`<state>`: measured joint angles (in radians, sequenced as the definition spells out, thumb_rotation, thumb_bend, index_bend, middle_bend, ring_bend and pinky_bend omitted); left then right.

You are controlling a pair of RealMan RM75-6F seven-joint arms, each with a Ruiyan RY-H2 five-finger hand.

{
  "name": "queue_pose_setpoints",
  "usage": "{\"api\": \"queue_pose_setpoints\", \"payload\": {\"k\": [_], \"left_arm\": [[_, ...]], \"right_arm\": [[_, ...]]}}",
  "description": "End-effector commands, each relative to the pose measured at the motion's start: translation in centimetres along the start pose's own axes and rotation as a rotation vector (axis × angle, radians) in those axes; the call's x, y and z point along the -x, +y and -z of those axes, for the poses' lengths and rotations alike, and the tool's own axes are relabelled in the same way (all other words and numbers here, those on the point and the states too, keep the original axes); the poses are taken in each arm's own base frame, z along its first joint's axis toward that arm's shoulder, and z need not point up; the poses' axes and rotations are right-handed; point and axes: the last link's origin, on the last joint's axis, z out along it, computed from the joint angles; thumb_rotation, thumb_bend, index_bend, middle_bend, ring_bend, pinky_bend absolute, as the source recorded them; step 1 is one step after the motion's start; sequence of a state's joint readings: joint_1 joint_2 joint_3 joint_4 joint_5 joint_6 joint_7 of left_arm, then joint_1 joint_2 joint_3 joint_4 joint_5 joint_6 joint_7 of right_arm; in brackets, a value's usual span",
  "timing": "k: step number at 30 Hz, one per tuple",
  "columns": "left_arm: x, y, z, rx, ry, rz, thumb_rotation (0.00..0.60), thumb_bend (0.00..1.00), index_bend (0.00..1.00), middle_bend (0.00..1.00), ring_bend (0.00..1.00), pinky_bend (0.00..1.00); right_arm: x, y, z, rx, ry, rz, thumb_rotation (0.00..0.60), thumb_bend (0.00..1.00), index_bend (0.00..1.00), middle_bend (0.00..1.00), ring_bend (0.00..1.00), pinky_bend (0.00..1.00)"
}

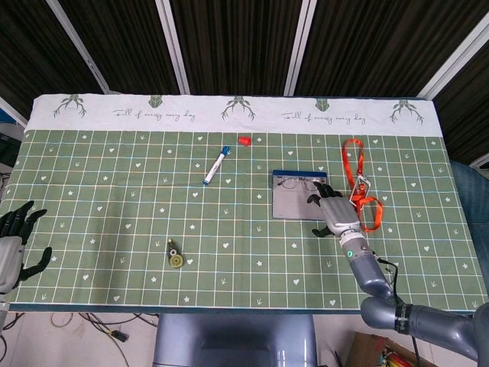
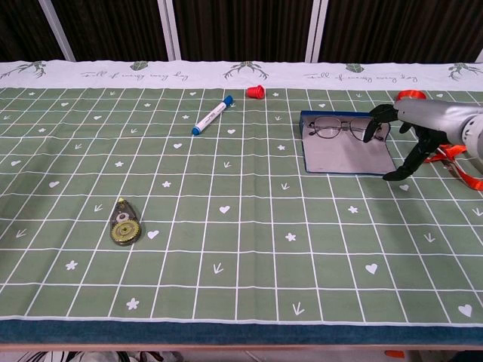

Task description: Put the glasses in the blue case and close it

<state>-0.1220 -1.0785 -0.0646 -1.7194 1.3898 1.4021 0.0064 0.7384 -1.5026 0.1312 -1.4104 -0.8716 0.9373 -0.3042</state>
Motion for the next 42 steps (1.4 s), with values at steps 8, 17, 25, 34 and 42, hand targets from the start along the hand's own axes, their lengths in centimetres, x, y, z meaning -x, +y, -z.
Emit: {"api": "queue_pose_setpoints", "payload": {"k": [8,17,25,34,42], "left_arm": [[0.0,-0.1,0.0,-0.001,-0.001,-0.001,0.6,0.4,0.14,0.01,0.0,0.0],[0.0,-0.1,0.0,-0.003,-0.005,-0.005,0.6,0.4,0.14,0.01,0.0,0.0],[0.0,-0.1,-0.1,-0.003,-0.006,-0.006,0.6,0.4,0.14,0.01,0.0,0.0],[0.0,-0.1,-0.1,-0.004,-0.006,-0.006,0.6,0.4,0.14,0.01,0.0,0.0],[0.0,-0.1,-0.1,-0.006,-0.007,-0.008,0.6,0.4,0.14,0.01,0.0,0.0]], "right_arm": [[1.1,-1.0,-1.7,-0.011,0.002,-0.006,0.6,0.29,0.31,0.0,0.02,0.18],[1.5,-1.4,-2.5,-0.013,0.012,0.004,0.6,0.29,0.33,0.0,0.02,0.18],[1.6,-1.6,-2.9,-0.012,0.016,0.009,0.6,0.32,0.36,0.0,0.02,0.18],[1.7,-1.7,-3.5,-0.001,0.01,0.003,0.6,0.33,0.36,0.0,0.02,0.18],[2.0,-1.6,-3.7,0.007,0.0,0.002,0.6,0.33,0.36,0.0,0.02,0.18]]}}
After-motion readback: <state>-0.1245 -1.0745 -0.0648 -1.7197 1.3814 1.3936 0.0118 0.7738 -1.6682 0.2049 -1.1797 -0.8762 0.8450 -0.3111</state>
